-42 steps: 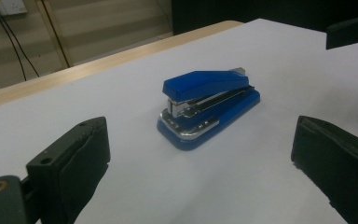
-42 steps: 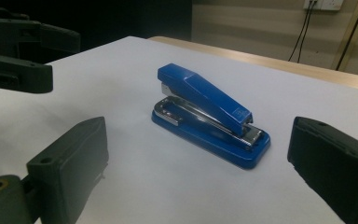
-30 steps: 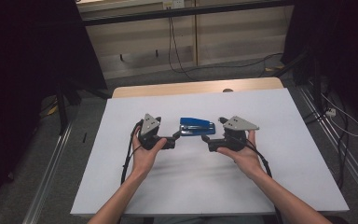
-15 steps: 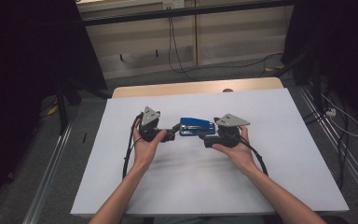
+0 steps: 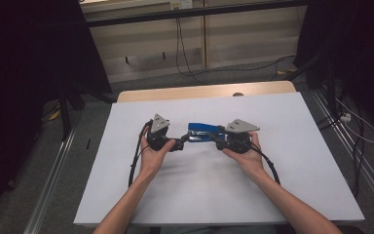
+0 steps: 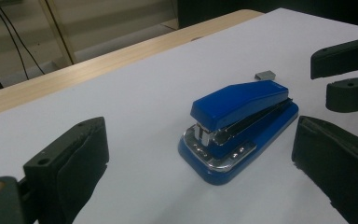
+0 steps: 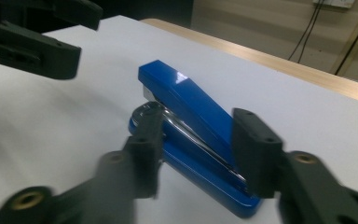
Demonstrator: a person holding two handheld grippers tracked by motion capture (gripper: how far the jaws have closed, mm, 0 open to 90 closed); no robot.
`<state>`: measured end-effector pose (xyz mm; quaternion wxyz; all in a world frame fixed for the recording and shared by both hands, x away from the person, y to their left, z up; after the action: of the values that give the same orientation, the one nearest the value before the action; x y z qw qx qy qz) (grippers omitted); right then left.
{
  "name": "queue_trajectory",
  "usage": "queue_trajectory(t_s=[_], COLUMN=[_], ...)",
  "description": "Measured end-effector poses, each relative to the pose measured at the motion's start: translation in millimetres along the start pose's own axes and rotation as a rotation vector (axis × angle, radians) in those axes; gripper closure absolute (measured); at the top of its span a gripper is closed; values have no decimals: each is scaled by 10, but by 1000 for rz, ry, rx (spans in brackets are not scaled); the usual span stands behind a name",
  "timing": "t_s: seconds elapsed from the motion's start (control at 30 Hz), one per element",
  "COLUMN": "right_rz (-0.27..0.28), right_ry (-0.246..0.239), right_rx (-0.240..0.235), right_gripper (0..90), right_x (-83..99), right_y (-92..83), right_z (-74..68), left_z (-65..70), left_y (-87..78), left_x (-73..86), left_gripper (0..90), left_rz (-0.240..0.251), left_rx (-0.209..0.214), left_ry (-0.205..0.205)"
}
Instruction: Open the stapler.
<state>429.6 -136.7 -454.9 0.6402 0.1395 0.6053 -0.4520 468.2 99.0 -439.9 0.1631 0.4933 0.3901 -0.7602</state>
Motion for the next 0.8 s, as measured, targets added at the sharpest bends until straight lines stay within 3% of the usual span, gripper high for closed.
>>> queue_trajectory(t_s=[0.17, 0.23, 0.27, 0.43, 0.5, 0.53, 0.6, 0.8], right_rz=[10, 11, 8, -4, -7, -6, -6, -8], right_ry=[16, 45, 54, 32, 36, 32, 38, 28], right_rx=[-21, -50, -59, -91, -94, -99, -95, -94], right_gripper=[689, 739, 767, 882, 894, 900, 900, 900], right_x=[-12, -8, -2, 11, 5, -18, -46, -72], right_y=[31, 57, 72, 157, 169, 190, 206, 255], right_z=[-6, -11, -20, -72, -76, -75, -68, -87], left_z=[10, 14, 23, 6, 3, -9, -15, -25], left_y=[21, 7, -4, 16, 24, 33, 30, 30], left_x=[7, -13, -31, -22, -15, -3, 3, 5], left_gripper=[38, 40, 40, 40, 40, 42, 47, 141], left_rz=[-3, 17, 31, 32, 28, 14, 5, -5], left_rx=[5, 14, 7, 0, -5, -28, -3, -24], left_ry=[0, 1, 22, 8, 12, 26, 7, -2])
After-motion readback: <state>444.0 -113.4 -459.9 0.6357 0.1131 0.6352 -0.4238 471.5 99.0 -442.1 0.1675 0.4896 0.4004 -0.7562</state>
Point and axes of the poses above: each handheld gripper's, and its own axes: y roughly forward along the jaws, x roughly out of its underside, z roughly to its right, the point moved 3 cm from there along y, roughly forward along the jaws, and after that the axes turned 14 degrees about -y, right-handed, at the moved point
